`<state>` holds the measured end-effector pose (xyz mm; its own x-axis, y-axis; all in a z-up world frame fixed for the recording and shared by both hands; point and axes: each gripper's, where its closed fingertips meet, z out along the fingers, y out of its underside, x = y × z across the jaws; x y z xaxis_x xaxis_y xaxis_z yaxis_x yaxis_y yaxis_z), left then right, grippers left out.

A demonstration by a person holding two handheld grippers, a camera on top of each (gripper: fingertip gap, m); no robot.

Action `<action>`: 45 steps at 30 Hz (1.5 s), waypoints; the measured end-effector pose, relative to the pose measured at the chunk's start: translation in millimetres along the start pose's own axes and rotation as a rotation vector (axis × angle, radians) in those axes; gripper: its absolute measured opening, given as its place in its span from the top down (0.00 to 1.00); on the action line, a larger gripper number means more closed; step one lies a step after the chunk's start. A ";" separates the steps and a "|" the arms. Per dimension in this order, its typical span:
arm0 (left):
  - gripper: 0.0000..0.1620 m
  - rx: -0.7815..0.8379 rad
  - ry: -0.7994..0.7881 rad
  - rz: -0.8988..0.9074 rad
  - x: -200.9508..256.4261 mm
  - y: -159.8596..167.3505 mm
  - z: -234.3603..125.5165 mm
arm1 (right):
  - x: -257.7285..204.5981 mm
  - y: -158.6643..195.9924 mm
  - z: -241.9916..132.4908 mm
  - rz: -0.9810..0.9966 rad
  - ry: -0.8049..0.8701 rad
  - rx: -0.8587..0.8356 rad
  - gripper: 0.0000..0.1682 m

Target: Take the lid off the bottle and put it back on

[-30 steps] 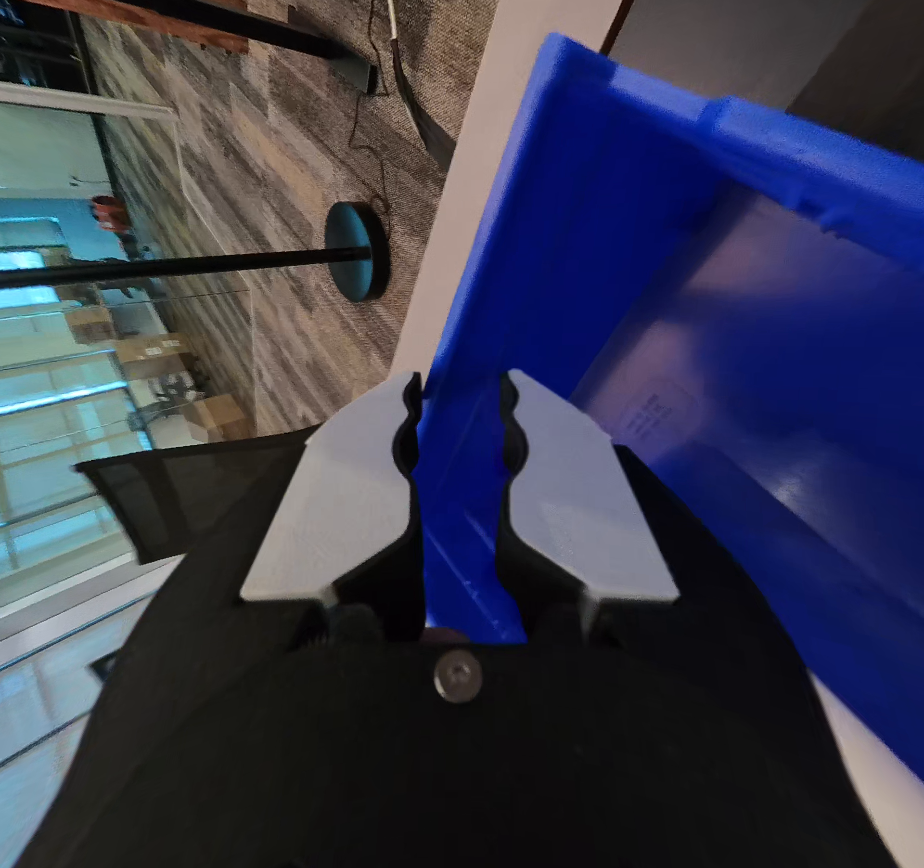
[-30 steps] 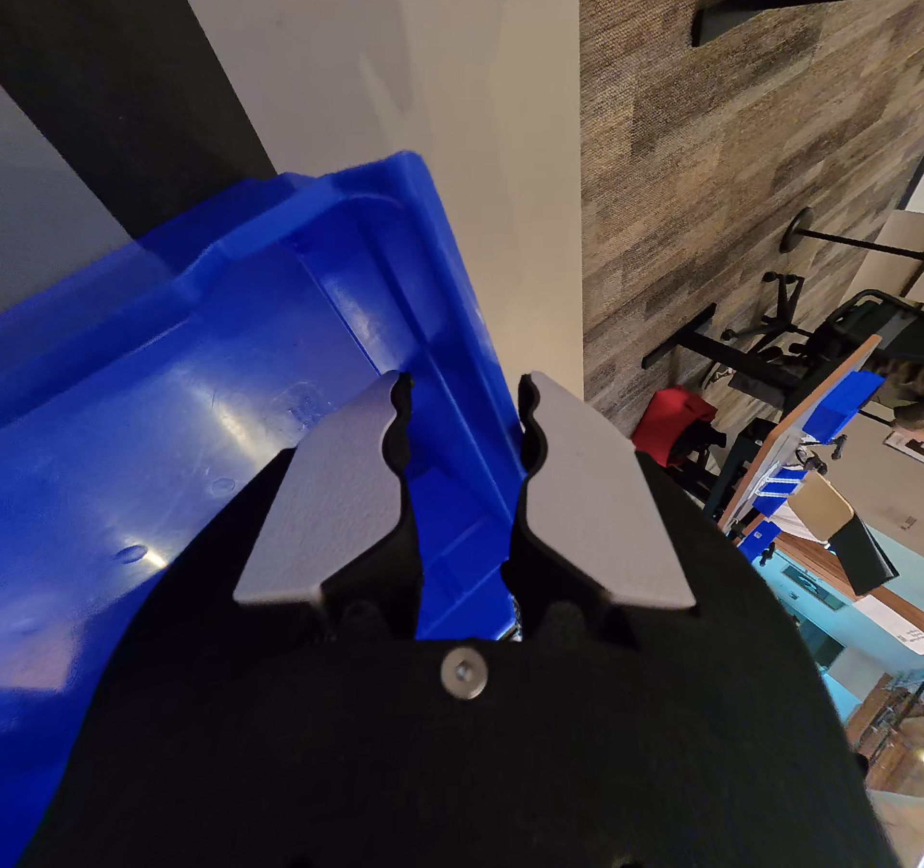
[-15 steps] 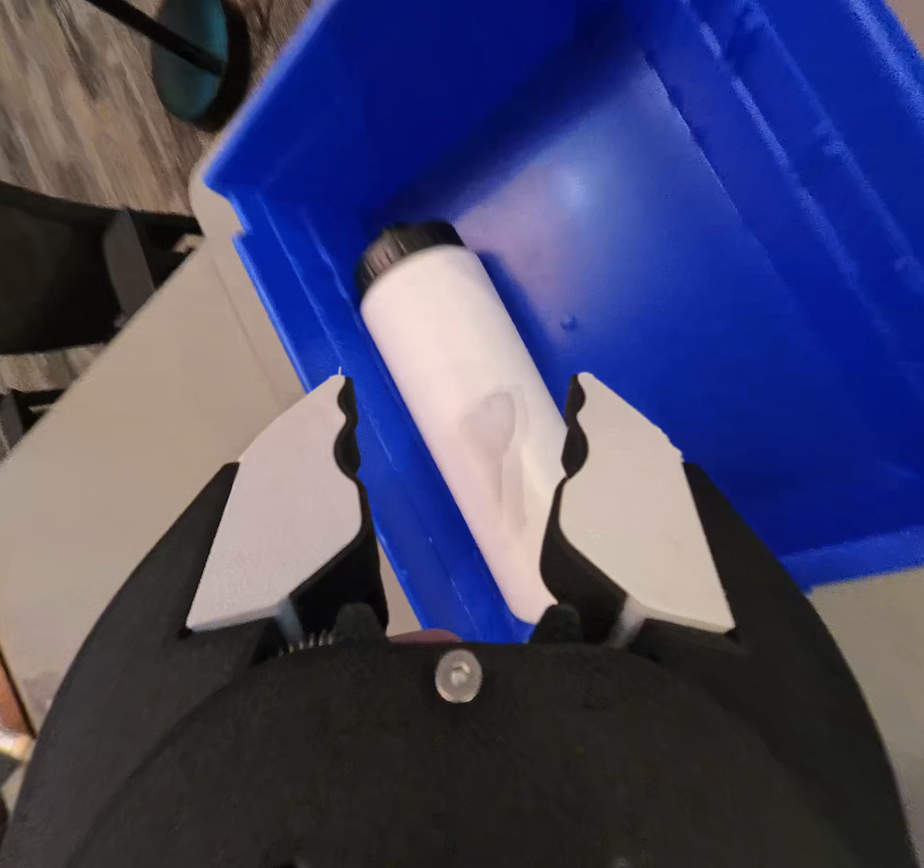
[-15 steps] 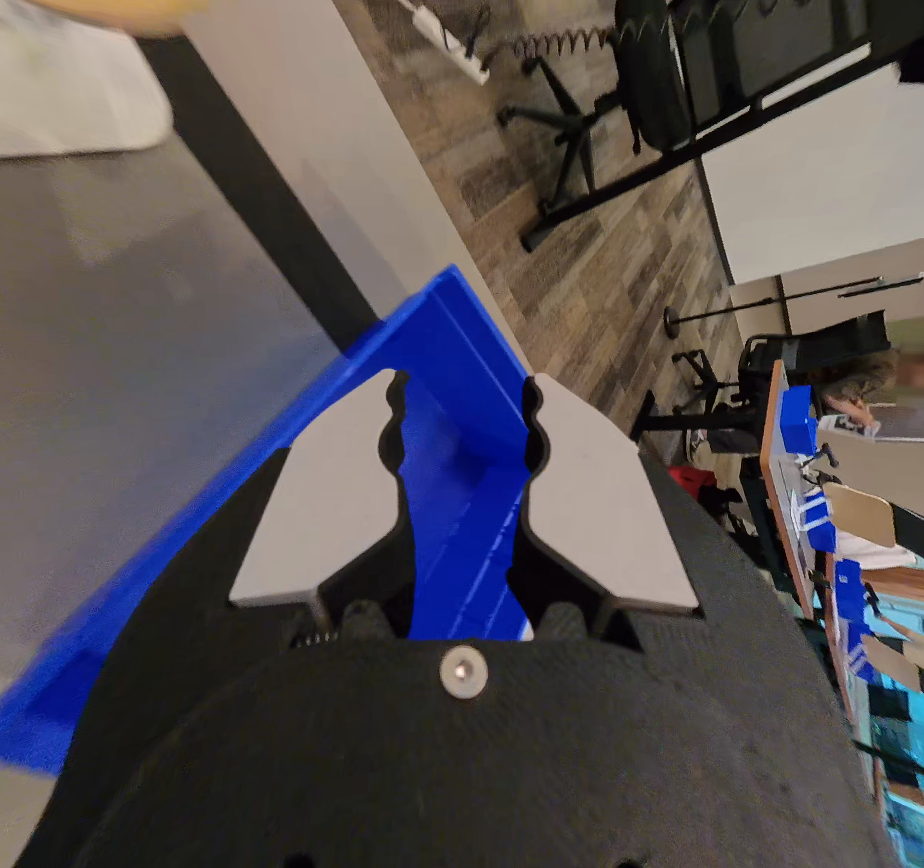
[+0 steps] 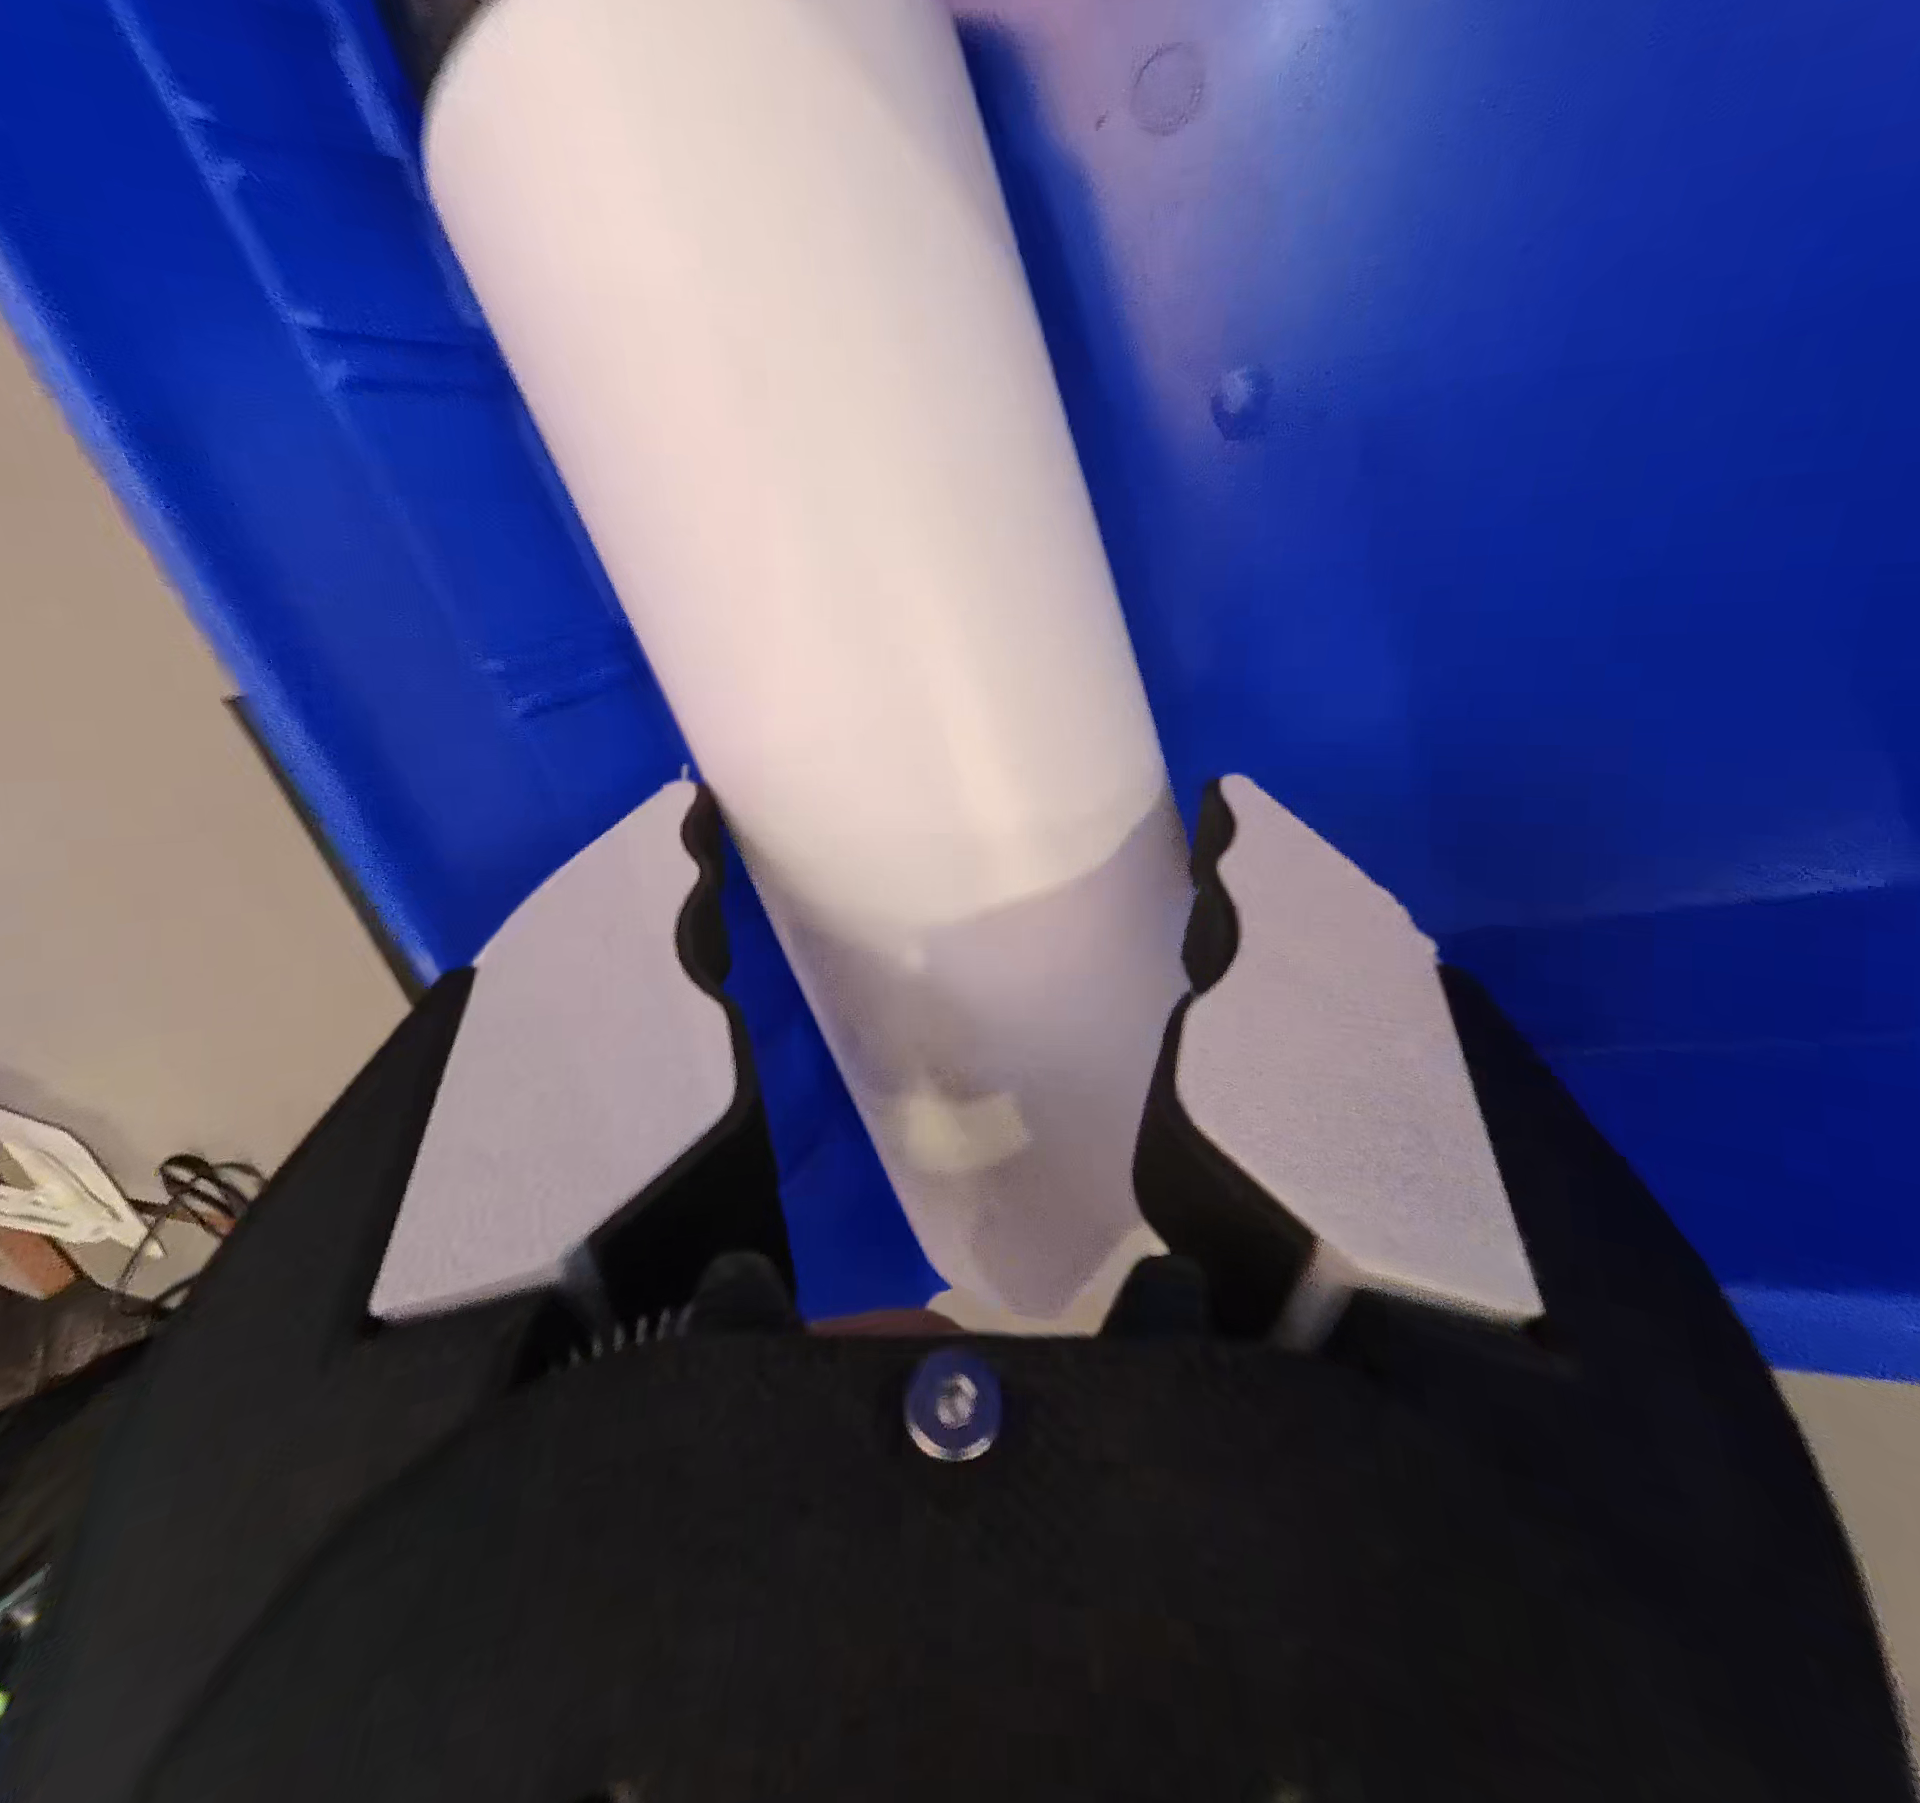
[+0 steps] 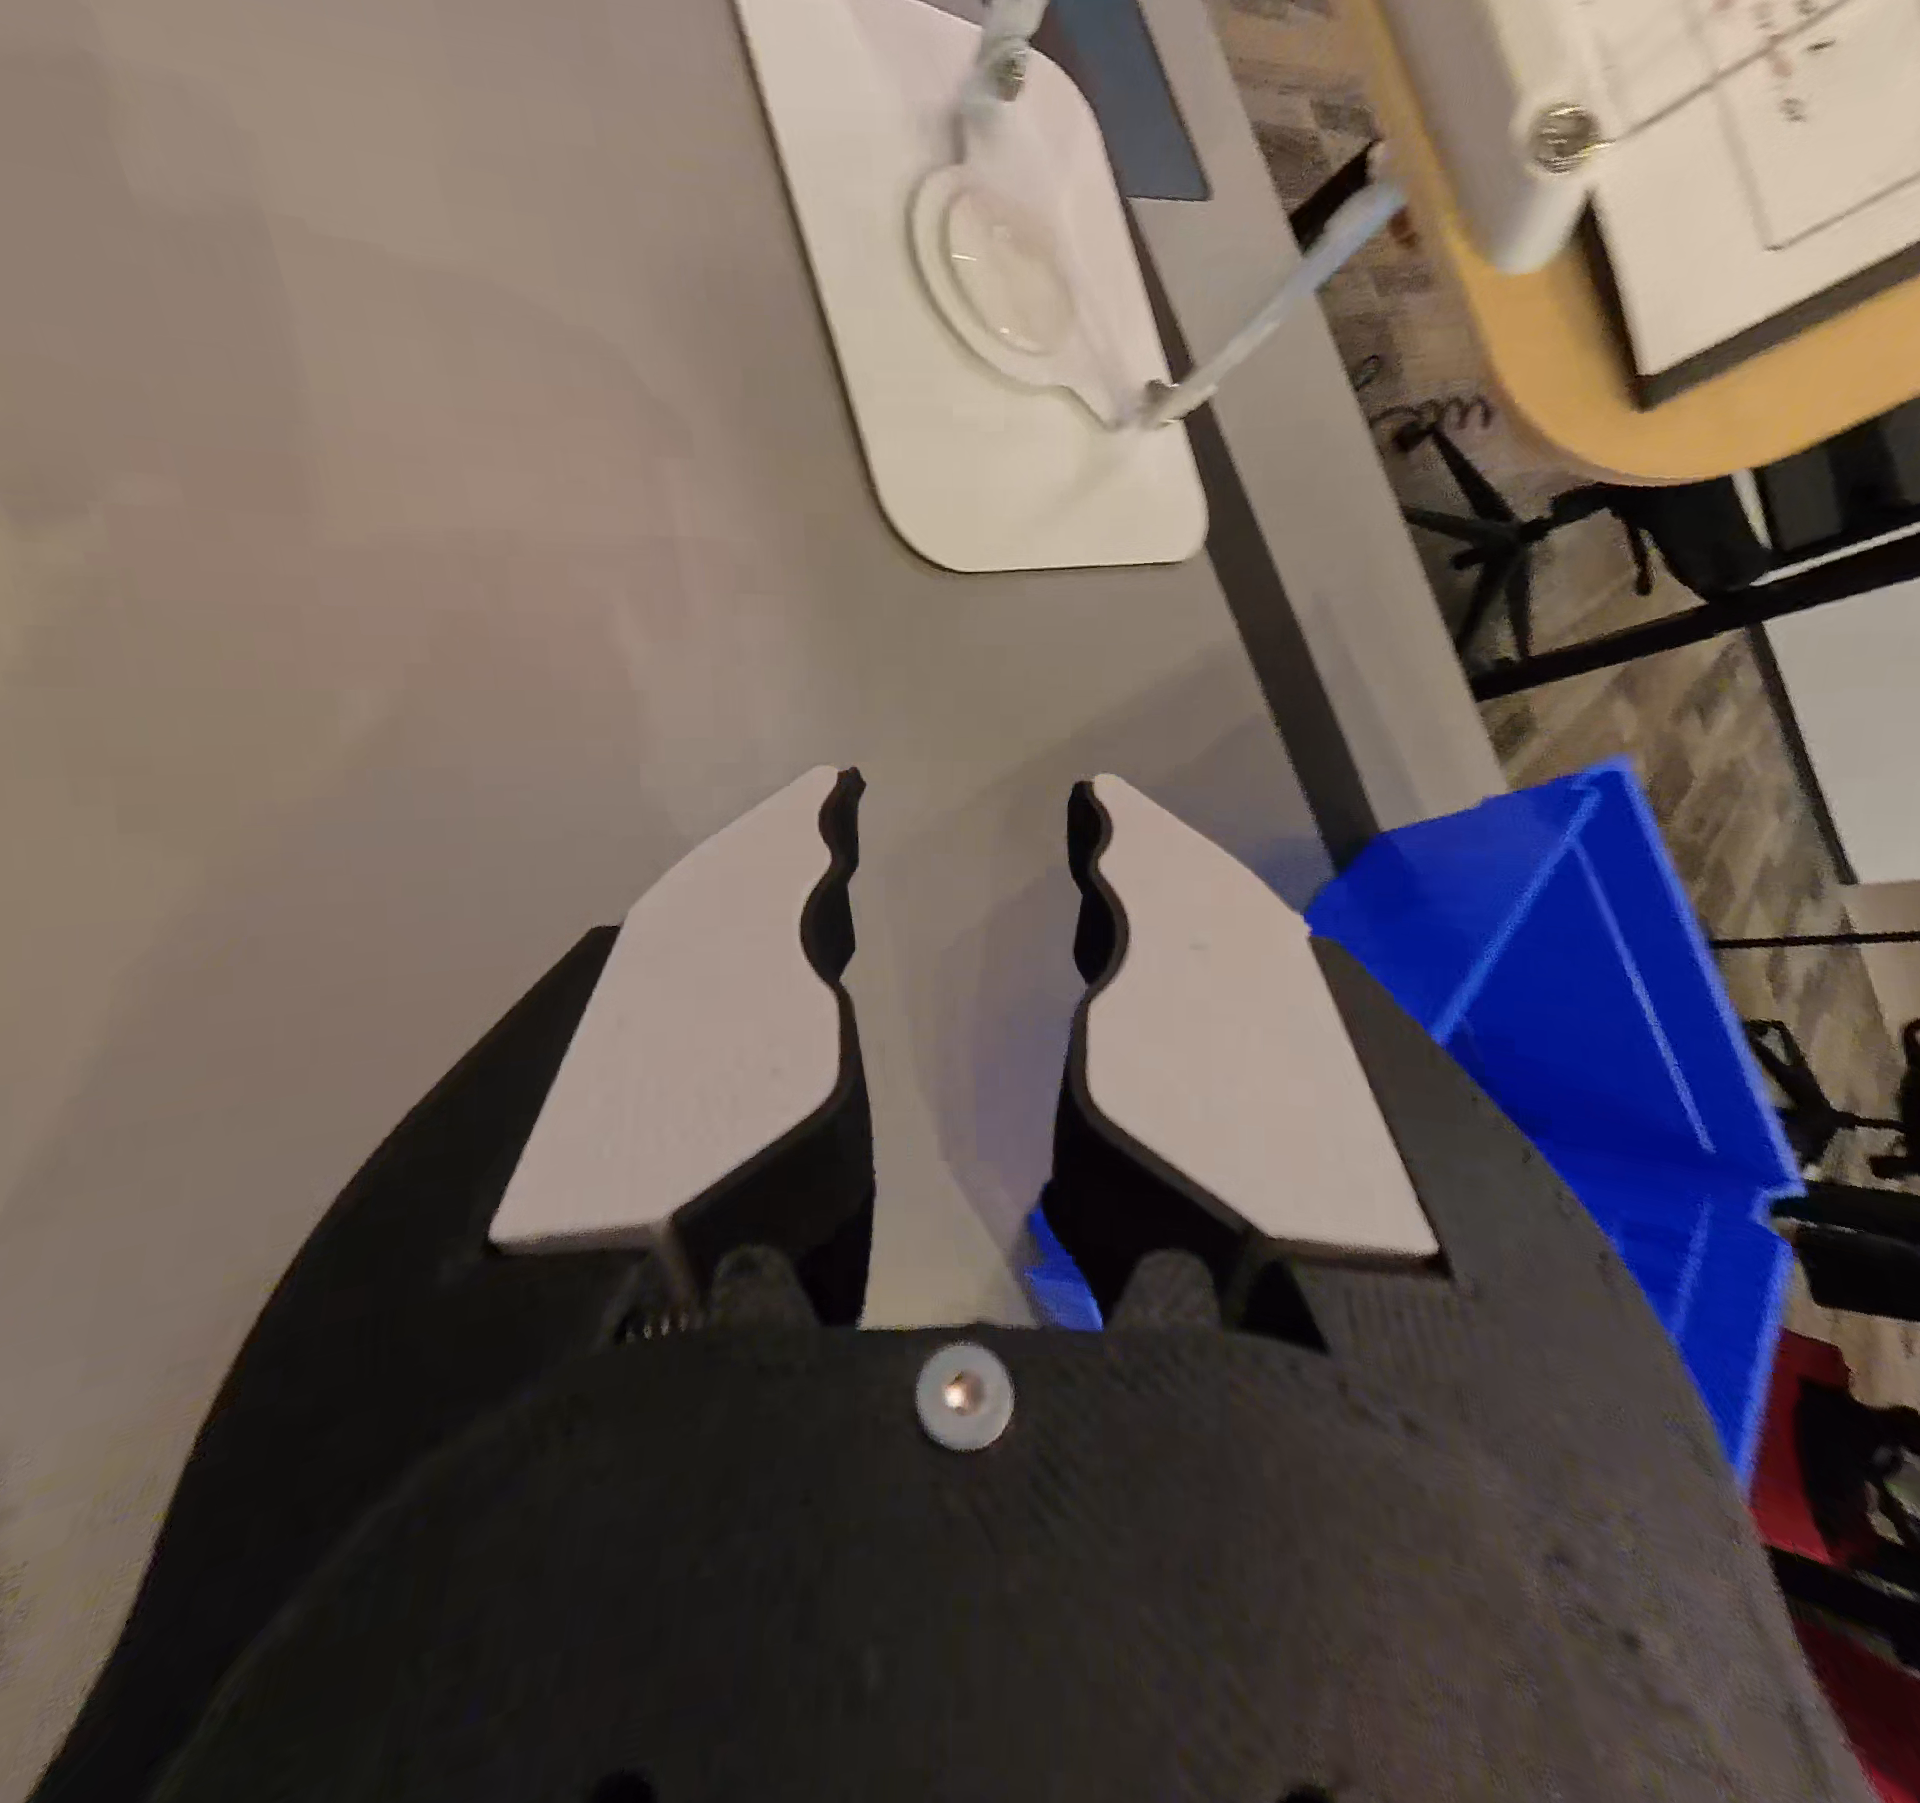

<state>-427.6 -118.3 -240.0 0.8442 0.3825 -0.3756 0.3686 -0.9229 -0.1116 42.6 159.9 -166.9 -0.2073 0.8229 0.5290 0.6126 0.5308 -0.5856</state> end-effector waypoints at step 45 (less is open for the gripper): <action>0.45 1.296 0.963 0.489 389.2 -9.6 -262.5 | -36.5 -182.2 -26.3 0.539 -0.721 0.682 0.38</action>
<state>-0.4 51.1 -143.6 0.8685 -0.4956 0.0031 -0.1072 -0.1938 -0.9752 -41.4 27.8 -63.3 -0.5685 0.7861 -0.2426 0.2566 -0.1107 -0.9601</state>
